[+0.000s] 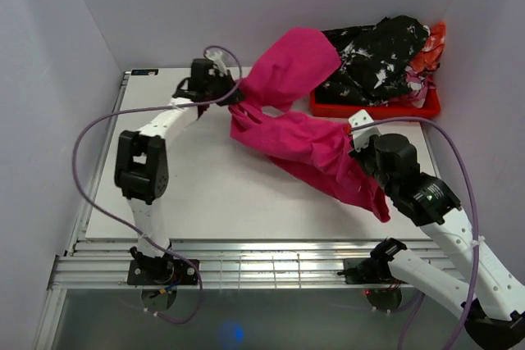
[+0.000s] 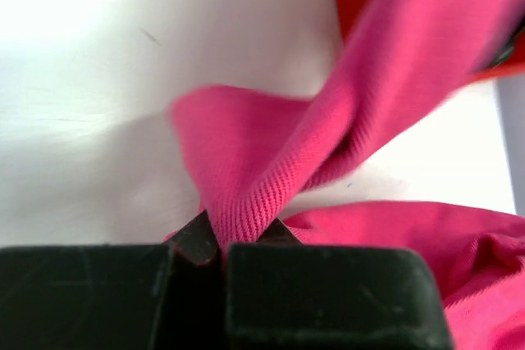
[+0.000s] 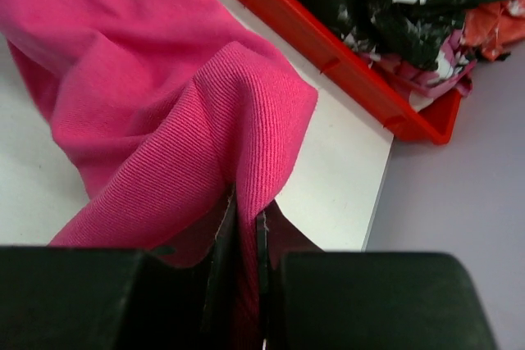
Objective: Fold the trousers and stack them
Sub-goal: Move the trousers to the center of the board
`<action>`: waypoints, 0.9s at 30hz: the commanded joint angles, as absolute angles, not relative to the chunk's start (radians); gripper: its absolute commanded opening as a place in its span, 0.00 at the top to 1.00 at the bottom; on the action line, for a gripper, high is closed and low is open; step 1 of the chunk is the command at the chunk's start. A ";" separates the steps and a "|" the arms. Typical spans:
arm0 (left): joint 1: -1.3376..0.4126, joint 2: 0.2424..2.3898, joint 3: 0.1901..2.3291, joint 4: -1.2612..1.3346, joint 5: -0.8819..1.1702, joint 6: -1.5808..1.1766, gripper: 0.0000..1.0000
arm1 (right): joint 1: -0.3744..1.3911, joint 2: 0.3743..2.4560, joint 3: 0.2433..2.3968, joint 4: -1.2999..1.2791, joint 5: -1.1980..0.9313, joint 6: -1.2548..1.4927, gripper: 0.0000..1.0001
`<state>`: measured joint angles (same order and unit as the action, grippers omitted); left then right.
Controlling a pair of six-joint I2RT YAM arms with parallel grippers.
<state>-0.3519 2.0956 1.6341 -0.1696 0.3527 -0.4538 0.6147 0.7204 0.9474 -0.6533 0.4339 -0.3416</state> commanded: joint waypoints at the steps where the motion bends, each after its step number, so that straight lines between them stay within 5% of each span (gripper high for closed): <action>1: -0.253 1.700 1.547 -0.103 0.330 -0.345 1.00 | 0.597 0.765 1.038 -0.476 0.419 -0.426 0.92; 10: -0.183 1.225 1.162 -0.342 0.016 -0.319 1.00 | 0.359 0.887 1.123 -0.425 0.195 -0.553 0.92; 16: -0.183 1.245 1.023 -0.482 0.083 -0.416 0.94 | 0.160 0.920 1.049 -0.436 -0.041 -0.693 0.92; 18: -0.183 1.308 1.006 -0.498 0.170 -0.417 0.70 | 0.109 0.952 1.043 -0.465 -0.092 -0.753 0.92; 20: -0.183 1.336 1.011 -0.489 0.253 -0.394 0.56 | 0.074 0.982 1.046 -0.485 -0.118 -0.779 0.92; 21: -0.183 1.348 1.031 -0.489 0.268 -0.382 0.35 | 0.043 1.011 1.046 -0.486 -0.127 -0.785 0.92; 22: -0.183 1.351 1.048 -0.491 0.288 -0.358 0.27 | 0.026 1.025 1.045 -0.486 -0.132 -0.791 0.92; 25: -0.178 1.373 1.155 -0.575 0.316 -0.206 0.10 | -0.034 1.078 1.048 -0.486 -0.130 -0.811 0.92; 27: -0.152 1.376 1.202 -0.630 0.334 -0.069 0.09 | -0.061 1.124 1.064 -0.491 -0.127 -0.799 0.92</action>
